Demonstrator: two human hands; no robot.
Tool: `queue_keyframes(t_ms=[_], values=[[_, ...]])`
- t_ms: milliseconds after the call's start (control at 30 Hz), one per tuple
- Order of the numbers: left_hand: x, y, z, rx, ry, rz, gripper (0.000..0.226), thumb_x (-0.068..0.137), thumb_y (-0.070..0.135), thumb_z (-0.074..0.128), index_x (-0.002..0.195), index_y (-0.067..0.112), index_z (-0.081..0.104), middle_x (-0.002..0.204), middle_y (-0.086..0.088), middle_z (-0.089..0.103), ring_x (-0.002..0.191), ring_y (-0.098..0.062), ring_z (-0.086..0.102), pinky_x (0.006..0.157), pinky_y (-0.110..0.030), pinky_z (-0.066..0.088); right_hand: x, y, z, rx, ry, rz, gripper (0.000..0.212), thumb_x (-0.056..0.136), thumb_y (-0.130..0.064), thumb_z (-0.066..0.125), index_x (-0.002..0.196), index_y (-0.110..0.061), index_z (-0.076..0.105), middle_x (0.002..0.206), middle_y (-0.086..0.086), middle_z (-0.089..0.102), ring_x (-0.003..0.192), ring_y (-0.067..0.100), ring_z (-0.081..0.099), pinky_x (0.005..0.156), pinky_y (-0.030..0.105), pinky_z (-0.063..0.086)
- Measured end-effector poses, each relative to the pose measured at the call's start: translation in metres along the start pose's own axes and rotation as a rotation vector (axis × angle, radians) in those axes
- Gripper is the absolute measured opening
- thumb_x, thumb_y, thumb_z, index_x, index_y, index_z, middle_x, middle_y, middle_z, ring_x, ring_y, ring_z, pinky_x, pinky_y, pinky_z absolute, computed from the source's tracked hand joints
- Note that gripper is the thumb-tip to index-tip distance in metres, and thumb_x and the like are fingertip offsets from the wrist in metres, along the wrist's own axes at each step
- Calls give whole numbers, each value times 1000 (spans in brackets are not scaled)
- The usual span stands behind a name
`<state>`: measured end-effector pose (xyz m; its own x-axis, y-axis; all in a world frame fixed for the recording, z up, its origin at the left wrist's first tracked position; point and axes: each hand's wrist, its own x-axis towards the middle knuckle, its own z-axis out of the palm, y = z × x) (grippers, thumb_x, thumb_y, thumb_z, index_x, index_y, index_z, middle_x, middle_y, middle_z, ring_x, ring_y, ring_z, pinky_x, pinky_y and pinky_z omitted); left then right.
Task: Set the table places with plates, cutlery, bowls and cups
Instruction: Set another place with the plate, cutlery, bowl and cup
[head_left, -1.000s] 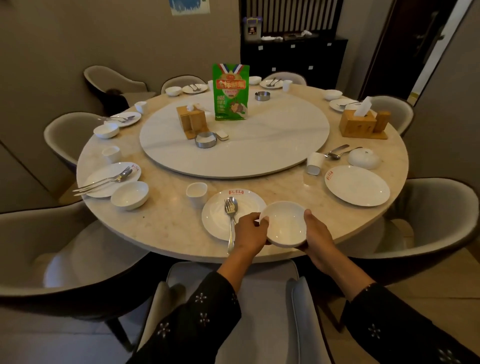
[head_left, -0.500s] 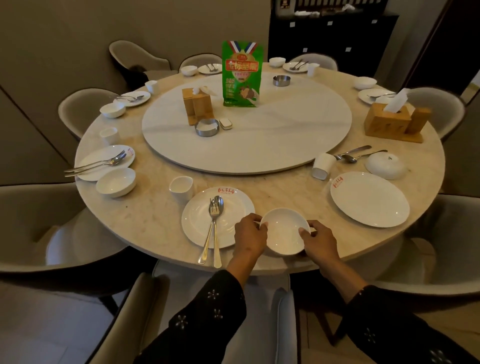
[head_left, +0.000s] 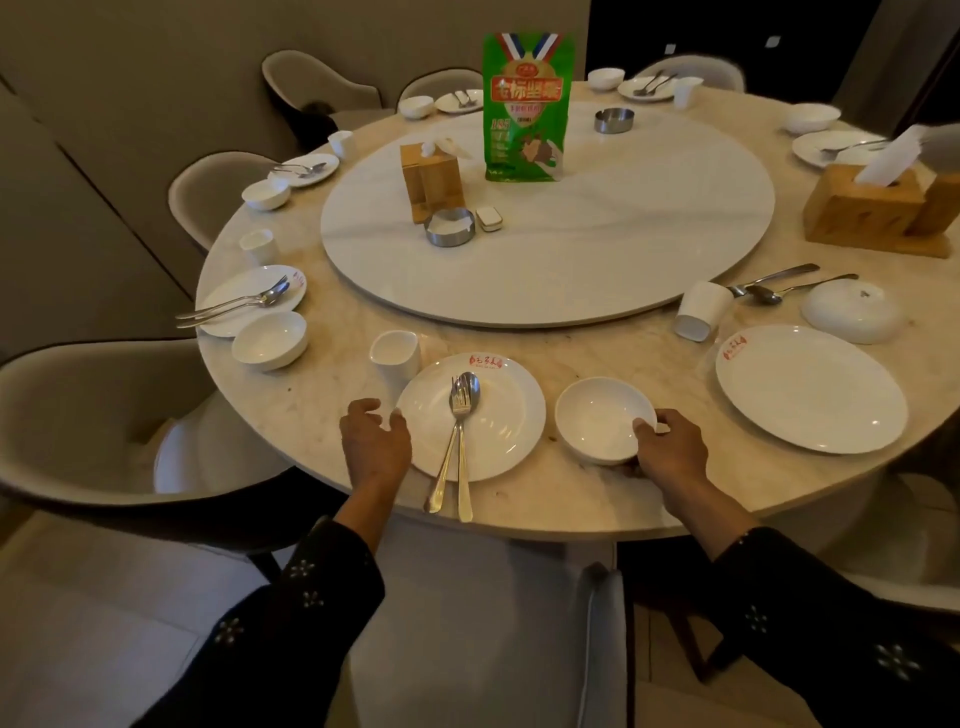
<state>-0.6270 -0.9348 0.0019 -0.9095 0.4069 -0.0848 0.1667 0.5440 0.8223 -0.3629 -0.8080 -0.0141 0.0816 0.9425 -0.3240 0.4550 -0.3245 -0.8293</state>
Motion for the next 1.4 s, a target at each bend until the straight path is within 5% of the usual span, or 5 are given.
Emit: queue_keyframes(t_ms=[200,400,933,1100,1400], values=[[16,-12,-7,-12,-309,-99,44,85,12,63,128,12,53,117,-14,64,104,-32,63,89,-48,55,-16,1,7,84,39,45,39,94,-26,57,131,-13,54,123,10,59,94,37,66,68,45,60],[26,-12,-9,-95,-381,-62,45,84,5,62,128,13,56,116,-15,65,105,-30,61,89,-48,55,-33,11,18,249,97,98,44,93,-21,57,136,-18,49,105,20,68,59,28,69,62,34,58],[39,-18,-14,-170,-530,-59,47,81,6,69,123,17,51,120,-11,61,104,-28,59,84,-49,57,-46,2,42,369,229,194,45,95,-18,55,139,-16,47,105,23,68,53,23,63,52,29,53],[39,-17,-16,-192,-558,-55,51,84,3,66,130,14,48,120,-11,59,97,-22,56,49,-23,54,-44,1,44,365,237,186,45,95,-20,54,139,-17,47,107,22,67,53,24,64,58,33,56],[38,-17,-17,-161,-564,-30,51,86,4,66,132,14,46,124,-10,58,95,-18,53,40,-14,47,-41,0,42,369,233,214,44,96,-19,53,139,-15,48,100,22,67,54,26,63,55,33,54]])
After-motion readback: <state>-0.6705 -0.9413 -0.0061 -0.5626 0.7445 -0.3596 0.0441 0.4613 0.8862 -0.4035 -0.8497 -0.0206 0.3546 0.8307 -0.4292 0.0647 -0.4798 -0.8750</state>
